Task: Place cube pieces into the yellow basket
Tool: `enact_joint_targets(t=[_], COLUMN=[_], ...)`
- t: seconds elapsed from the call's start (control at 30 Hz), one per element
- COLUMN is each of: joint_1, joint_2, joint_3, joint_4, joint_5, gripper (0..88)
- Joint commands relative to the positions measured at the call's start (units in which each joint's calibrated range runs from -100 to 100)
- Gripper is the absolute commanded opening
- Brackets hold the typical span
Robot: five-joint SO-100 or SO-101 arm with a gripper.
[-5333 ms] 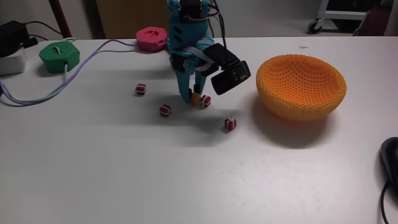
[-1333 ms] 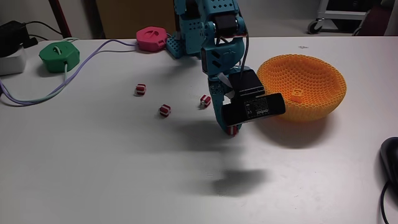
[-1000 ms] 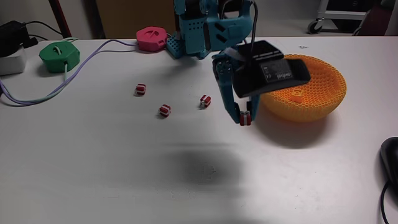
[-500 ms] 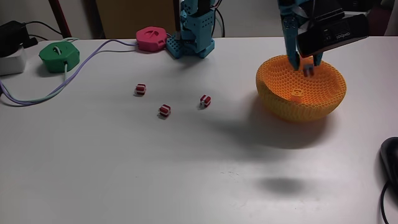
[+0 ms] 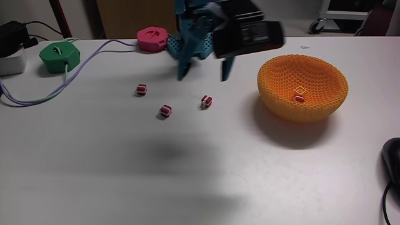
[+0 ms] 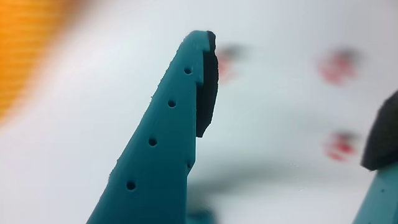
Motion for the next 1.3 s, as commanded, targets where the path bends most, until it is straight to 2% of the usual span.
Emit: enact_joint_targets(t=[0.0, 0.17, 0.27, 0.73, 0.93, 1.1, 1.17, 1.23, 1.27], joint_1=[11.31, 13.55, 12.52, 18.2, 19.42, 19.42, 19.23, 18.86, 18.67], joint_2=[-6.71, -10.97, -12.77, -10.22, -8.32, -8.32, -8.32, -8.42, -8.42], joint_3=[13.95, 36.0, 44.86, 50.93, 51.21, 52.85, 53.24, 53.24, 53.04], joint_4=[-10.79, -32.17, -39.98, -49.89, -50.67, -51.02, -51.02, -51.71, -52.76], joint_5=[2.93, 2.39, 0.98, 5.03, 4.2, 4.1, 4.15, 4.88, 5.42], gripper=[38.5, 38.3, 38.3, 35.6, 25.4, 21.2, 15.4, 3.3, 0.1])
